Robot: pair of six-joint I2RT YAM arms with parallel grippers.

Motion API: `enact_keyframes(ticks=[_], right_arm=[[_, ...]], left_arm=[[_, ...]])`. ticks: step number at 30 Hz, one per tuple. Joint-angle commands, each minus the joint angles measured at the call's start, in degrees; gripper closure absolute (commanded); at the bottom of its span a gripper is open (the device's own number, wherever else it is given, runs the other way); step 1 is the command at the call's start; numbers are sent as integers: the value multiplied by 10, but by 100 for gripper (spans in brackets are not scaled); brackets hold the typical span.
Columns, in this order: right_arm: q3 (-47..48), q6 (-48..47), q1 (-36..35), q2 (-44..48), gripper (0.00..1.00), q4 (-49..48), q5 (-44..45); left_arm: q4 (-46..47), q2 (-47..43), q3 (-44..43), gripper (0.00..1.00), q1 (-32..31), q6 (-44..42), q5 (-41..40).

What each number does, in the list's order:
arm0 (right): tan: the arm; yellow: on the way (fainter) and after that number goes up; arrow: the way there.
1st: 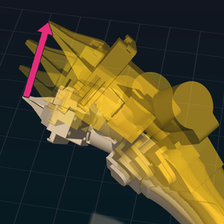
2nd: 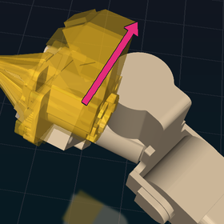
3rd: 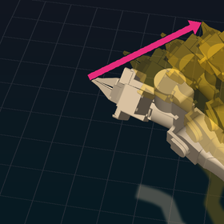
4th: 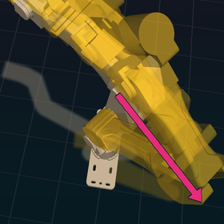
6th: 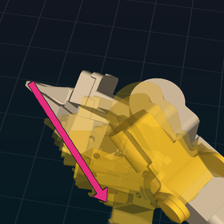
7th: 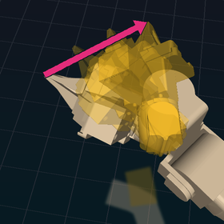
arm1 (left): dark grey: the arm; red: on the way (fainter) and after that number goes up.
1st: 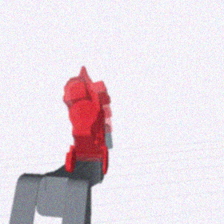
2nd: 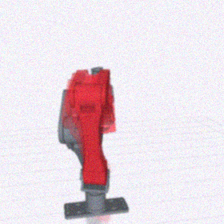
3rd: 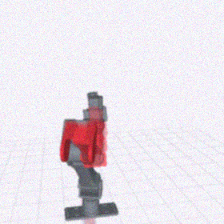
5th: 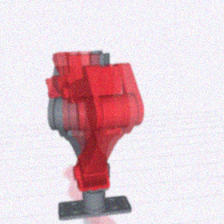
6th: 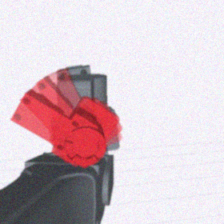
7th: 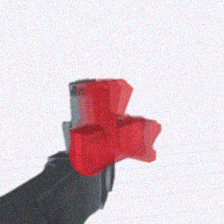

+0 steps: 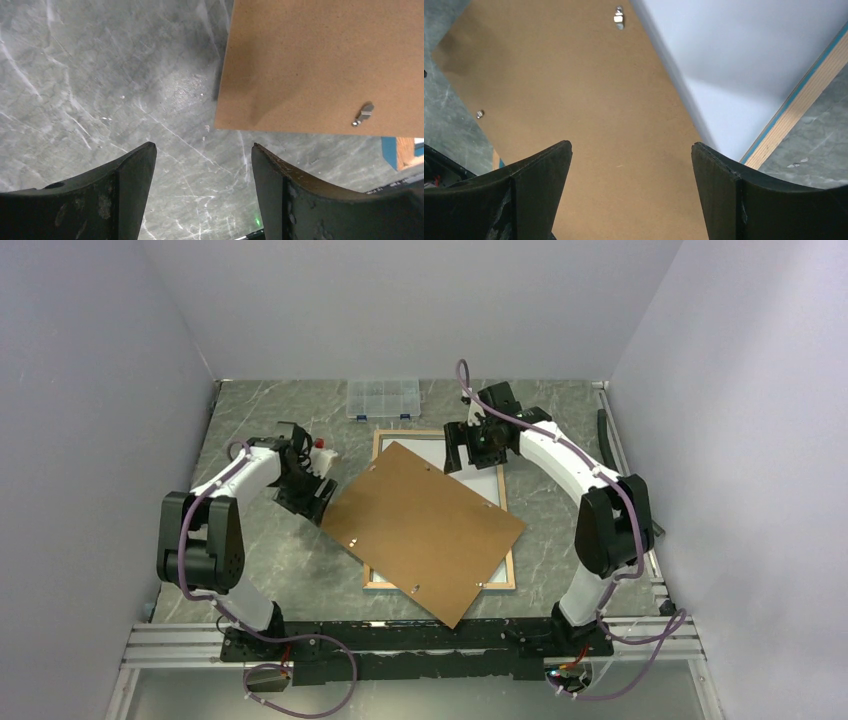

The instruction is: Put the photo into the frame

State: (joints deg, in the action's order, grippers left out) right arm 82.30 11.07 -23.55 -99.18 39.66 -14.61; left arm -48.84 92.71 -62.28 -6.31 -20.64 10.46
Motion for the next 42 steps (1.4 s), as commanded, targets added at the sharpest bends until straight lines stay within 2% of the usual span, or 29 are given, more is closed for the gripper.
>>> enact_keyframes(ticks=[1, 5, 9, 14, 21, 28, 36, 42], right_arm=[[-34, -3, 20, 2, 7, -44, -49], [-78, 5, 38, 2, 8, -79, -56], [-99, 10, 42, 0, 8, -103, -57], [-105, 15, 43, -8, 8, -121, -50], [-120, 15, 49, -14, 8, -139, -55], [-124, 17, 55, -30, 9, -155, -66], [-149, 20, 67, -40, 10, -178, -69], [-185, 31, 69, -12, 11, -190, -65]], left_arm=[[46, -17, 7, 25, -24, 17, -55], [44, -10, 9, 27, -35, 14, -70], [31, -47, 27, 27, -35, -23, -82], [18, -85, 51, 25, -41, -64, -60], [122, -97, 126, 23, -106, -67, -130], [233, -75, 157, 23, -127, -49, -193], [263, -55, 149, 23, -130, -28, -210], [283, -11, 135, 24, -130, -20, -235]])
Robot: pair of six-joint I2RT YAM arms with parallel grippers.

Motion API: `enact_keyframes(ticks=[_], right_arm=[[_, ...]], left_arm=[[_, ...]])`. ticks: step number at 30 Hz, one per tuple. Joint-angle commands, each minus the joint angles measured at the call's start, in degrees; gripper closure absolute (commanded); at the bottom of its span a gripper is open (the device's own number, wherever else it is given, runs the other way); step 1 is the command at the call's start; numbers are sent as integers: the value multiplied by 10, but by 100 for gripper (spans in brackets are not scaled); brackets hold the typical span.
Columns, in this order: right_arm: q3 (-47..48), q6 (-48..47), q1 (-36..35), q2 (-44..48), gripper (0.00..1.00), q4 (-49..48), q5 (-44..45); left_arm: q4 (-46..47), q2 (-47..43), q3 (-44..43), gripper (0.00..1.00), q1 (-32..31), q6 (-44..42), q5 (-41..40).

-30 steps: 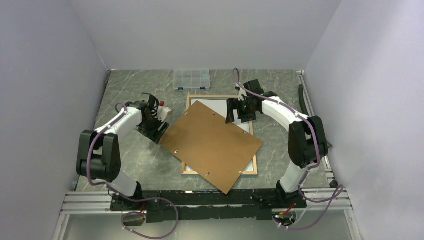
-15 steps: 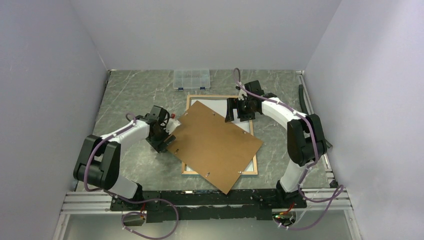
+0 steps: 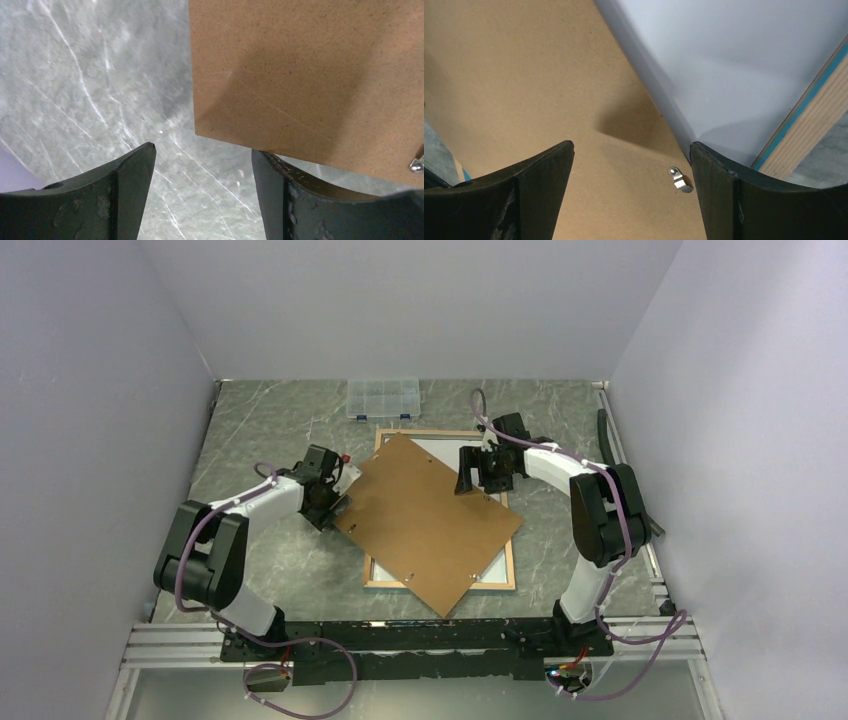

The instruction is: Put the photo into the frame

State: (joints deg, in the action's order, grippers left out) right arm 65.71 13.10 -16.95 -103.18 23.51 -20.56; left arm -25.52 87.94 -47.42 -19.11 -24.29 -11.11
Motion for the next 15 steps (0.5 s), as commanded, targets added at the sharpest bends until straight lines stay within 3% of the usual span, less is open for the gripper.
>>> enact_keyframes(ticks=[1, 15], right_arm=[[-24, 11, 3, 33, 11, -29, -2], [-74, 34, 13, 93, 19, -51, -34]], left_arm=[[53, 44, -16, 24, -2, 18, -25], [41, 58, -50, 24, -2, 35, -30]])
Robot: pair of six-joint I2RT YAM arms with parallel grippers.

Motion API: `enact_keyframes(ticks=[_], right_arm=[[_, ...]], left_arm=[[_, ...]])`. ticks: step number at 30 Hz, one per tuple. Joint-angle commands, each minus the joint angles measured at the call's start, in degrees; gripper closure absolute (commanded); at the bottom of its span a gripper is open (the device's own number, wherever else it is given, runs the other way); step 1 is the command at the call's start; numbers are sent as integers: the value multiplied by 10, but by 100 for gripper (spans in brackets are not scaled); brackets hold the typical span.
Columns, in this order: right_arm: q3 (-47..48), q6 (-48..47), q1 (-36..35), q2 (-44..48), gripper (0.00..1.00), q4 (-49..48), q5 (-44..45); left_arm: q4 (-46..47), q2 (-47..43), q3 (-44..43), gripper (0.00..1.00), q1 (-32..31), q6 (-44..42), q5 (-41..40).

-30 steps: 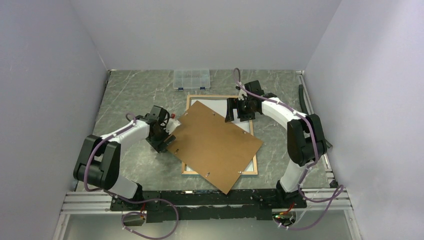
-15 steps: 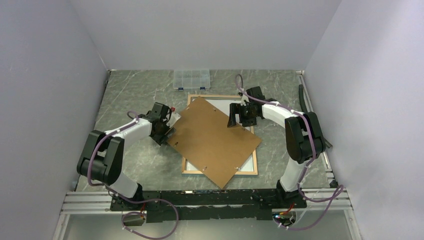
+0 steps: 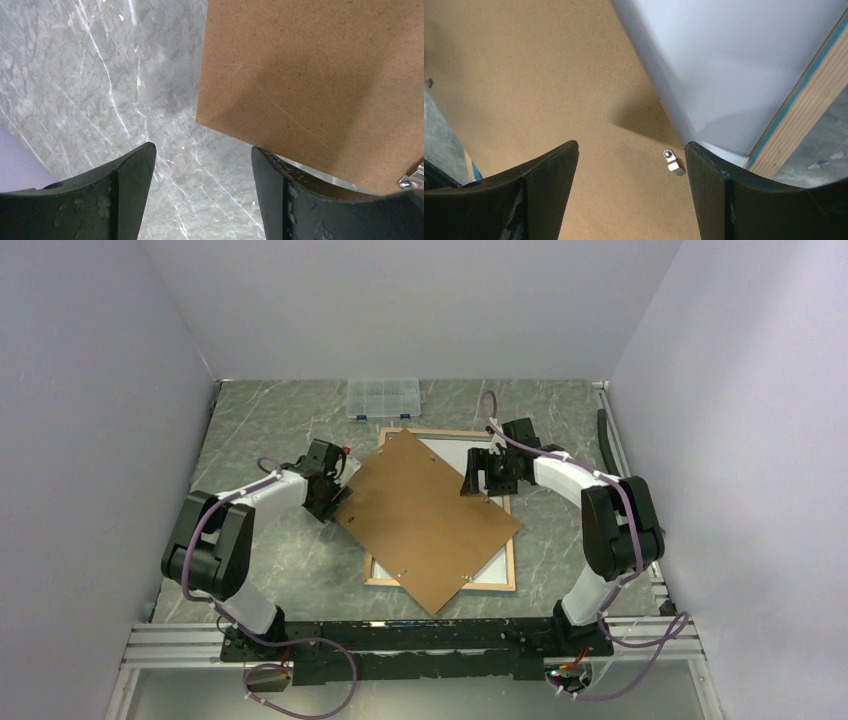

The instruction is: Put the photo into the frame

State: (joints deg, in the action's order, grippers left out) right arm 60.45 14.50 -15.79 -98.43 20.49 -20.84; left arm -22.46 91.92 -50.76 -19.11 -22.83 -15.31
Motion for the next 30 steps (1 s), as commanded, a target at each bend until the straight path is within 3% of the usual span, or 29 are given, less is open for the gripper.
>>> enact_keyframes(ticks=[1, 17, 30], right_arm=[[-28, 22, 1, 50, 19, -22, -35], [-93, 77, -1, 106, 27, -38, -93], [-217, 173, -86, 274, 33, -38, -70]], left_arm=[[10, 24, -18, 24, -2, 22, 12], [1, 45, -47, 23, -1, 46, 10], [7, 52, -49, 23, -1, 39, 8]])
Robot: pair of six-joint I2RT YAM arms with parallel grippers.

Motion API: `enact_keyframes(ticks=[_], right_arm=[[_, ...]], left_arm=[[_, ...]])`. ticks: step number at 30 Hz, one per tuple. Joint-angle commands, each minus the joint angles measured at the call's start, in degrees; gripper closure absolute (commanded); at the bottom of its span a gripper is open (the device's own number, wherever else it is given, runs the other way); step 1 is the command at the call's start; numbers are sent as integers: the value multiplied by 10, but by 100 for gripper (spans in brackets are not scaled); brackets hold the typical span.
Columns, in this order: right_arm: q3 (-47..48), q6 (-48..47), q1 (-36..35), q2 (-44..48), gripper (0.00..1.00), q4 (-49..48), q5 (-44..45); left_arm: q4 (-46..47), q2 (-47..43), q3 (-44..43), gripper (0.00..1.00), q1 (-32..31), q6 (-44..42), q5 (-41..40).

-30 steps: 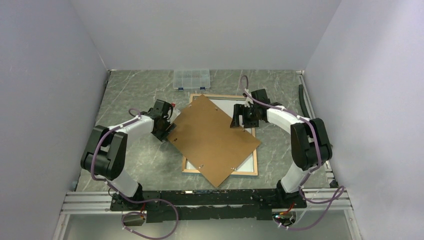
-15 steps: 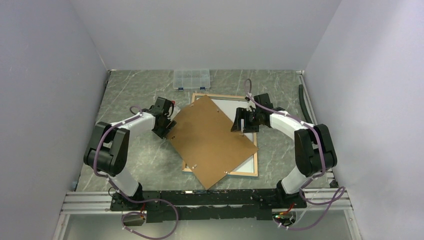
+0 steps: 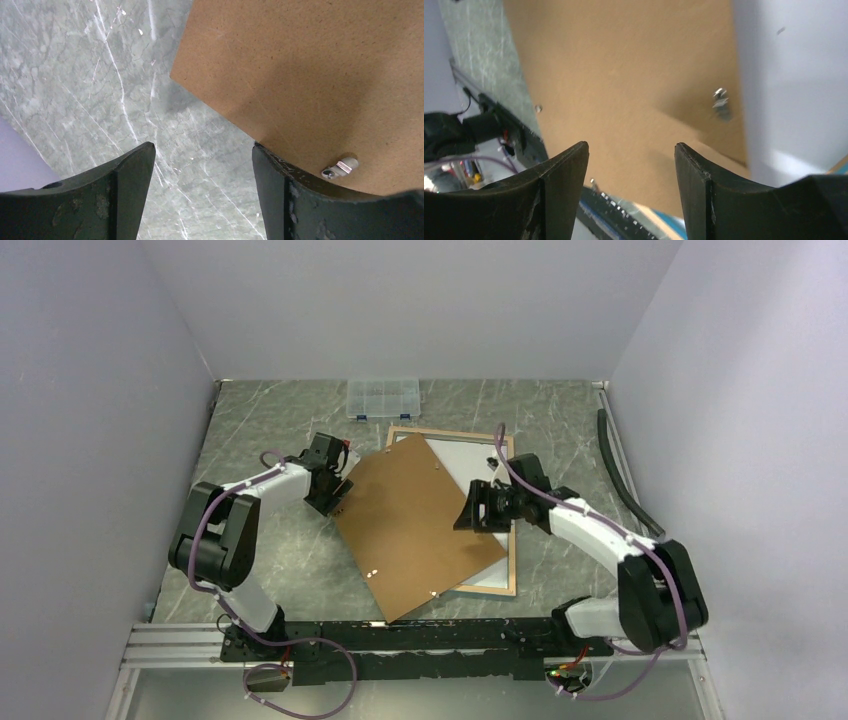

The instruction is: Put the photo into the frame

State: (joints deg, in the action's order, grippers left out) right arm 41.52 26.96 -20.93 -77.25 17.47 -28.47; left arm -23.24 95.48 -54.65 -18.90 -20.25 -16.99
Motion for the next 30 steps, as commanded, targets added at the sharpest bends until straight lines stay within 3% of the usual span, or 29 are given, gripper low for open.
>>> enact_keyframes(ticks=[1, 5, 8, 12, 19, 30], right_arm=[[-41, 59, -53, 78, 33, -7, 12], [-68, 88, -85, 129, 33, 7, 38], [-16, 55, -74, 136, 31, 56, 91], [69, 9, -36, 85, 28, 87, 111], [159, -29, 16, -24, 21, 54, 99], [191, -37, 23, -142, 23, 12, 71]], left_arm=[[15, 14, -11, 23, -4, 11, 24], [16, 7, -16, 23, 3, 2, 14], [-3, -11, -33, 22, 29, 0, 31], [-37, -53, -59, 21, 65, 0, 65], [-107, -123, -74, 13, 89, 7, 146], [-78, -95, 35, 14, 100, 32, 145]])
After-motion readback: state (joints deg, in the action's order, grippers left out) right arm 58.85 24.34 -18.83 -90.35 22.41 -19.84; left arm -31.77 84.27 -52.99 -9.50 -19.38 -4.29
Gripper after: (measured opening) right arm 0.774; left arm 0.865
